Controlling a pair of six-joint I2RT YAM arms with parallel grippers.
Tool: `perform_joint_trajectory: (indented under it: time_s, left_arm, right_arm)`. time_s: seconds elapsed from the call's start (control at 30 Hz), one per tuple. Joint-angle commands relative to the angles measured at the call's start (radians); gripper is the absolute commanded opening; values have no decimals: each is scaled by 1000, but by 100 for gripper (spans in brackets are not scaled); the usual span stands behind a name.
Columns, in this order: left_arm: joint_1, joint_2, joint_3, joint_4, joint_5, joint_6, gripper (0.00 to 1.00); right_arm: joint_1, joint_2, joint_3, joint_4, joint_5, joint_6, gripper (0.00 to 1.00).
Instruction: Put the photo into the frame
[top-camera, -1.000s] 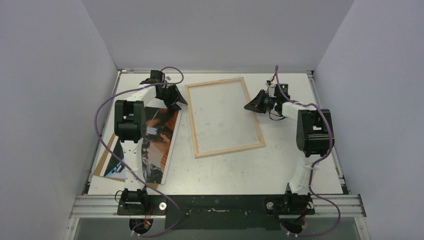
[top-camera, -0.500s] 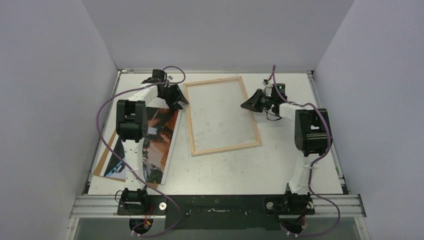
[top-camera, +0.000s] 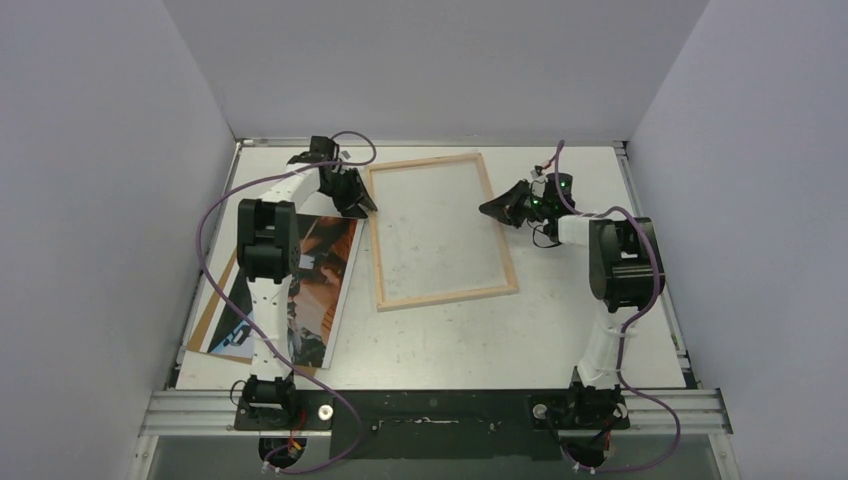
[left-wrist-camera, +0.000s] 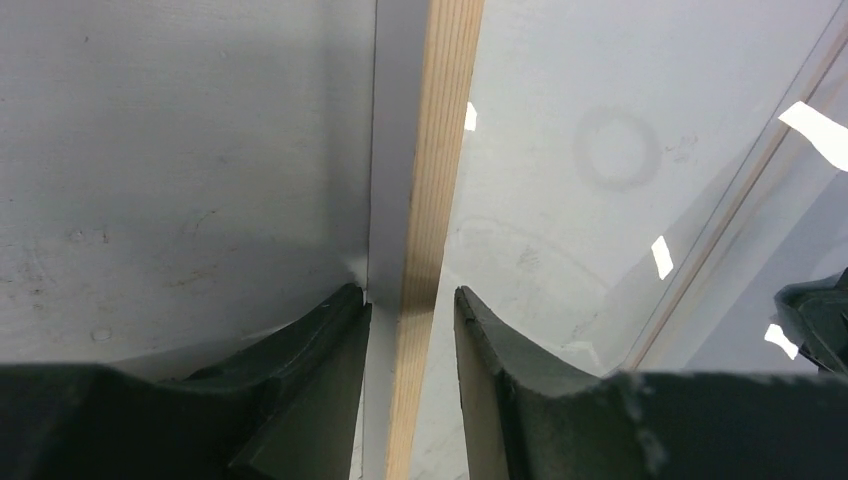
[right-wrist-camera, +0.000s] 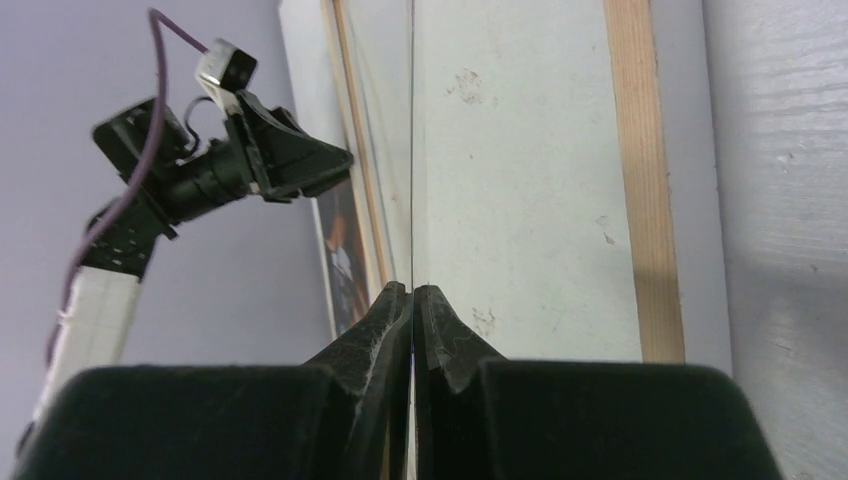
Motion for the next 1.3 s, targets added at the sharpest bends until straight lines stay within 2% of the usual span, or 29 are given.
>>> perform_joint_trajectory:
  time_s: [0.0, 0.1, 0.13, 0.3, 0.5, 0.63, 0.73, 0.83, 0.9, 1.13, 1.27]
  left_arm:
    - [-10, 51, 24, -58, -74, 64, 35]
    - [-10, 53, 21, -60, -73, 68, 32]
    - [-9, 52, 19, -59, -73, 68, 32]
    - [-9, 49, 9, -45, -62, 58, 30]
    - [-9, 55, 9, -38, -47, 47, 25]
    - [-8, 57, 4, -38, -45, 45, 23]
    - [-8, 59, 3, -36, -45, 45, 22]
    - [-9, 61, 4, -37, -43, 42, 22]
    - [-8, 62, 4, -37, -44, 41, 22]
    - [-9, 62, 3, -35, -42, 42, 22]
    - [-9, 65, 3, -33, -39, 40, 22]
  right_arm:
    - [-19, -31, -30, 278, 1, 228, 0]
    - [-19, -26, -57, 394, -1, 313, 0]
    - [-15, -31, -58, 392, -2, 290, 0]
    - [-1, -44, -30, 165, 2, 74, 0]
    - [8, -15, -100, 271, 0, 83, 0]
    - [8, 3, -135, 373, -11, 153, 0]
    - [7, -13, -124, 255, -14, 53, 0]
    - [7, -40, -71, -18, 18, -171, 7]
    - [8, -49, -48, -113, 38, -229, 14]
    - [19, -72, -49, -124, 27, -211, 40]
    - [44, -77, -41, -106, -1, -170, 45]
